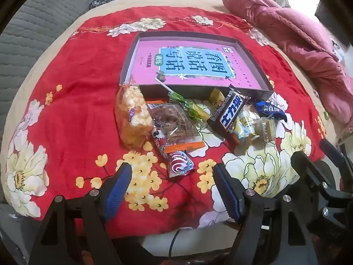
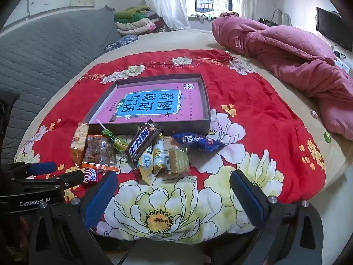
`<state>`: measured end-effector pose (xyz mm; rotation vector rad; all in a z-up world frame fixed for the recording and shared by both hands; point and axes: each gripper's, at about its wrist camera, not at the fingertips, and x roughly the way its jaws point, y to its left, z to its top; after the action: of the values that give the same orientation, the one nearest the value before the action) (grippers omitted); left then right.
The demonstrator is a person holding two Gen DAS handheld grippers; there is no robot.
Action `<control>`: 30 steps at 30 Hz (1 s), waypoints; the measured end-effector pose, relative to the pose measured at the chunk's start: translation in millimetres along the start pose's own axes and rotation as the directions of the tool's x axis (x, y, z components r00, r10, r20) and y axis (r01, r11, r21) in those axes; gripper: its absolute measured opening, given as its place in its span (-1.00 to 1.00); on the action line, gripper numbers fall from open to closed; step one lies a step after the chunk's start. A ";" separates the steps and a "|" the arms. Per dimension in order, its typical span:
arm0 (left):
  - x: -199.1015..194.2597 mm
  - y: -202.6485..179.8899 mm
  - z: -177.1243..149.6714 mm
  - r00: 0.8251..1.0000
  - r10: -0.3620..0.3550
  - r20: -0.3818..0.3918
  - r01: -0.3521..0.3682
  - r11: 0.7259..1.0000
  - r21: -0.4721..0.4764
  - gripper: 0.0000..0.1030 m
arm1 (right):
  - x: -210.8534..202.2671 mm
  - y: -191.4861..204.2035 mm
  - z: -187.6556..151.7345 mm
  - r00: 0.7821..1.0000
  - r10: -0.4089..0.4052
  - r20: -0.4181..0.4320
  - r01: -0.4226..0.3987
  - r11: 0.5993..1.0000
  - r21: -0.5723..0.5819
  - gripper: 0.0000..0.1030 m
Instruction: Organize snacks
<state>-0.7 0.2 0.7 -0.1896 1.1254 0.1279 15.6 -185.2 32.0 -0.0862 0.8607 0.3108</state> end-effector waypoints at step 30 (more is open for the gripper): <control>-3.6 -1.2 -0.2 0.999 0.043 0.013 -0.043 0.999 0.011 0.49 | 2.9 3.0 -2.1 1.000 -0.004 -0.013 0.004 1.000 -0.015 0.99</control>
<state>-2.2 -1.0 4.0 -0.1541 1.1177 0.1604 14.9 -182.1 28.6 -0.1042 0.8710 0.3132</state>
